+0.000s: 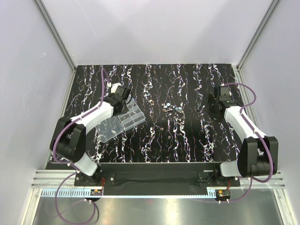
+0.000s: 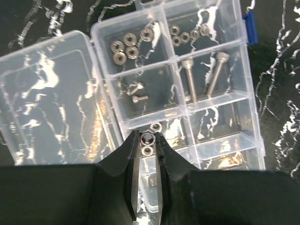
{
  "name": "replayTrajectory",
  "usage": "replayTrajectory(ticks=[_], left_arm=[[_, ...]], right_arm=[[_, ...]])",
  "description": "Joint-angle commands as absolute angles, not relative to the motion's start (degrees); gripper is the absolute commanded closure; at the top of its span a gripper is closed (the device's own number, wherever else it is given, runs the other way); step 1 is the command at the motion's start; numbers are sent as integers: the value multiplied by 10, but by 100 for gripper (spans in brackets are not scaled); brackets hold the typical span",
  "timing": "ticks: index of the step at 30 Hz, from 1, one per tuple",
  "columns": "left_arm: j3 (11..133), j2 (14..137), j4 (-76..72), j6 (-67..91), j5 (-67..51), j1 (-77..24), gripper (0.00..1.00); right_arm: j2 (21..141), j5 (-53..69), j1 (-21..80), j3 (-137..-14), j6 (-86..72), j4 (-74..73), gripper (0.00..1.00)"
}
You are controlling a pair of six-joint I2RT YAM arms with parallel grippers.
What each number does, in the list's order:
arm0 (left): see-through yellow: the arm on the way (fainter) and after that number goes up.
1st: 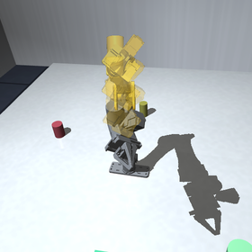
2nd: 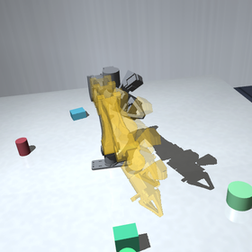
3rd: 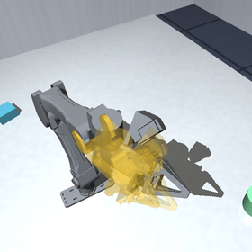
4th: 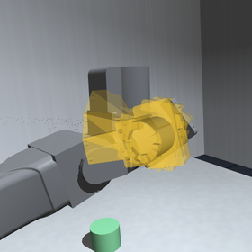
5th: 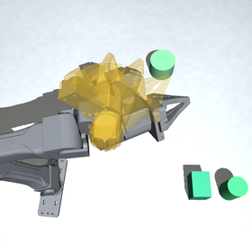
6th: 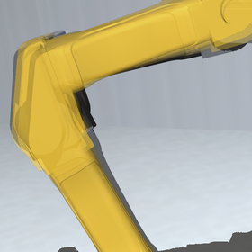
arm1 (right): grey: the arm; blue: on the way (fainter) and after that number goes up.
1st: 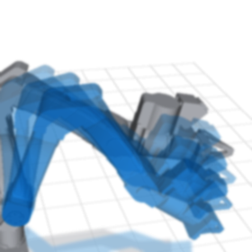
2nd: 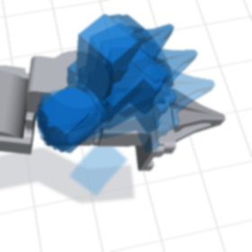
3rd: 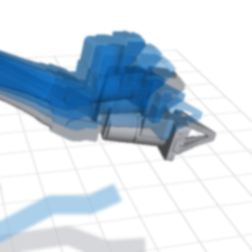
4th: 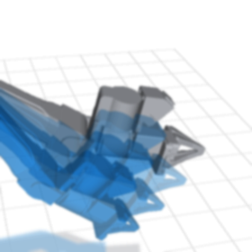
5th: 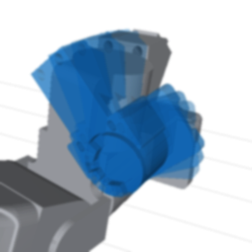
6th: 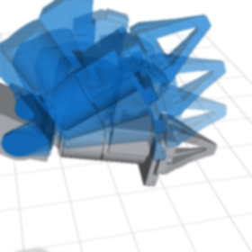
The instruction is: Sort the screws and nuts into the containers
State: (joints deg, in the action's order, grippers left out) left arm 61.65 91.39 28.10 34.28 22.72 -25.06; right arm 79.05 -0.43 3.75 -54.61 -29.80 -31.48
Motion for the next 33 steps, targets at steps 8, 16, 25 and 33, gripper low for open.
replayTrajectory(ticks=[8, 16, 25, 33], left_arm=[[579, 917, 225, 359, 190, -251, 83], [588, 911, 233, 345, 201, -261, 67], [651, 868, 289, 314, 251, -323, 43], [760, 959, 261, 294, 179, -476, 31]], right_arm=[[795, -13, 40, -570, -295, -319, 0], [788, -12, 40, -568, -298, -321, 0], [768, -41, 40, -555, -292, -328, 0], [736, -77, 40, -538, -311, -339, 0]])
